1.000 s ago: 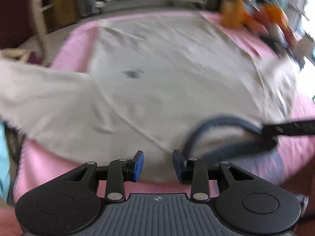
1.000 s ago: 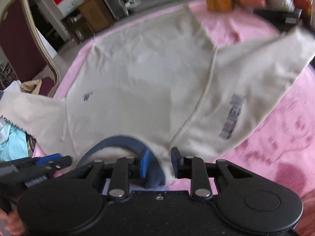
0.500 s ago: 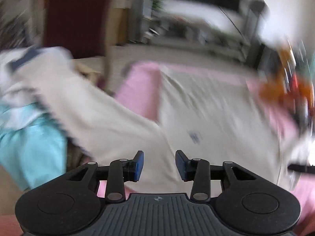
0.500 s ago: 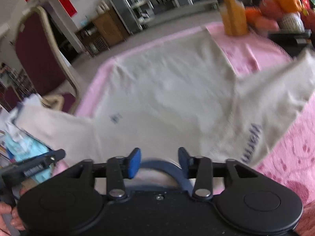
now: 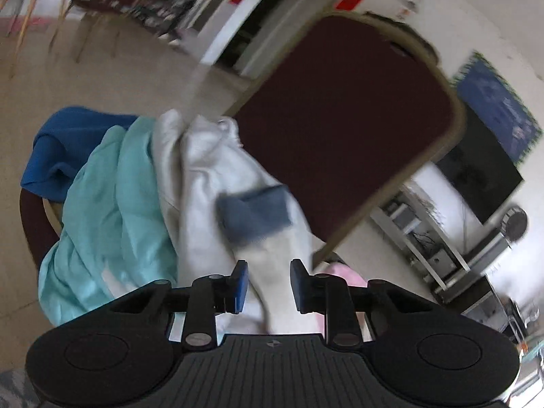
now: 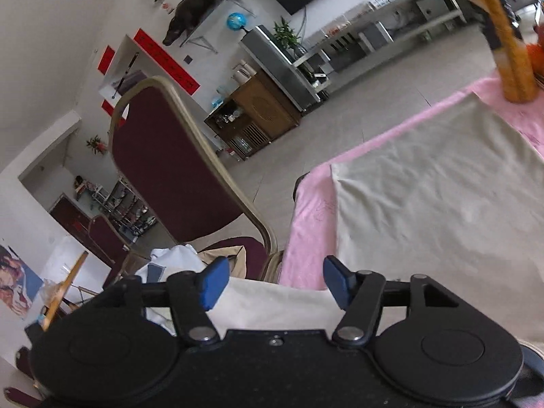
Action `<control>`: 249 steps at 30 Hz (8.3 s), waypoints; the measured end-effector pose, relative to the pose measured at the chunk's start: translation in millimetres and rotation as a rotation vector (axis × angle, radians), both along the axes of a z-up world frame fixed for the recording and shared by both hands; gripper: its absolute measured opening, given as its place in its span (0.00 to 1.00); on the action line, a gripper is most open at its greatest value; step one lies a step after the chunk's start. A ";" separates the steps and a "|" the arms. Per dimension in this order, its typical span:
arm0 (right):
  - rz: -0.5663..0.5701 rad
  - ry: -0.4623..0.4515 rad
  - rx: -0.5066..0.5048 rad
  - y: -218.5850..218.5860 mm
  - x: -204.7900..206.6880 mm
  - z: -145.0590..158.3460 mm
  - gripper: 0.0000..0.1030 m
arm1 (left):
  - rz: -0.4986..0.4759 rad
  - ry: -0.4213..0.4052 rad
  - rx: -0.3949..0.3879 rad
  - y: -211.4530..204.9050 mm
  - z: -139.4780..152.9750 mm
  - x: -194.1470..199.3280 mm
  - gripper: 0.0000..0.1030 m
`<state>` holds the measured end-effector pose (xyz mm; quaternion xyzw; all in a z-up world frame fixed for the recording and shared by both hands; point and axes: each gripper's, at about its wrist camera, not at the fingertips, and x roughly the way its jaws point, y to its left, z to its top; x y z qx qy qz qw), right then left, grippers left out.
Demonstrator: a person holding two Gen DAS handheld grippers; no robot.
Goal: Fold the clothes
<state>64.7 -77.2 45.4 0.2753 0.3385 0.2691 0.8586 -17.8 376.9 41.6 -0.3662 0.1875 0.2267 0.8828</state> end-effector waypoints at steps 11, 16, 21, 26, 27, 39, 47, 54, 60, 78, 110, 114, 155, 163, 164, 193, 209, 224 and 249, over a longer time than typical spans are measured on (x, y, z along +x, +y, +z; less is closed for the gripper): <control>0.039 0.050 -0.037 19.9 9.7 -17.3 0.57 | -0.053 0.031 -0.032 28.6 -15.9 45.5 0.37; 0.054 0.040 -0.012 15.1 5.7 -17.8 0.57 | -0.029 0.033 0.012 26.3 -5.7 39.5 0.08; 0.054 0.022 0.031 -5.3 -3.1 -12.8 0.57 | -0.049 0.047 0.183 -5.5 26.6 37.8 0.04; 0.007 0.002 0.064 -55.1 -13.9 -10.5 0.58 | -0.119 0.050 0.431 -75.2 60.5 38.9 0.04; -0.008 0.001 0.066 -67.3 -15.4 -12.0 0.58 | -0.138 0.049 0.486 -93.4 66.4 39.1 0.04; -0.232 0.152 0.152 -202.0 -7.1 -86.4 0.59 | -0.401 0.017 0.973 -320.1 53.8 47.0 0.04; -0.340 0.118 0.223 -247.2 -3.5 -90.1 0.59 | -0.668 0.049 0.939 -450.1 -14.4 77.1 0.08; -0.459 0.147 0.203 -282.3 -3.5 -103.5 0.59 | -0.924 0.234 0.812 -475.0 -64.6 61.7 0.33; -0.397 0.242 0.041 -267.4 1.7 -104.9 0.59 | -0.803 0.408 0.757 -363.0 -62.4 60.7 0.34; -0.208 0.333 -0.398 -168.5 91.4 -155.8 0.30 | -0.542 0.659 0.570 -253.6 -126.7 94.8 0.34; -0.298 0.055 -0.465 -168.5 48.0 -107.7 0.04 | -0.345 0.631 0.580 -232.0 -105.5 76.6 0.39; -0.266 0.157 -0.578 -157.6 60.2 -130.9 0.14 | -0.390 0.620 0.592 -239.7 -107.1 76.6 0.37; -0.157 0.463 0.236 -179.7 114.0 -195.2 0.10 | -0.646 0.472 0.310 -262.1 -135.9 173.7 0.15; -0.475 0.435 0.291 -230.0 108.1 -219.9 0.00 | -0.390 0.467 0.241 -223.1 -139.9 173.9 0.12; -0.543 0.429 0.302 -240.1 102.6 -218.7 0.00 | -0.359 0.474 0.243 -219.7 -138.0 170.5 0.12; -0.074 0.174 -0.369 -114.1 31.9 -140.9 0.13 | -0.693 0.459 0.649 -346.5 -131.8 92.7 0.19; -0.098 0.262 -0.375 -151.1 10.5 -148.5 0.18 | -0.634 0.563 0.590 -302.7 -126.7 55.3 0.25; -0.066 0.293 -0.457 -151.2 -1.7 -150.6 0.17 | -0.965 0.469 0.664 -365.8 -140.8 45.5 0.19; -0.390 0.030 -0.170 -242.0 -7.6 -23.5 0.18 | -0.710 0.298 0.498 -334.7 -35.7 54.4 0.22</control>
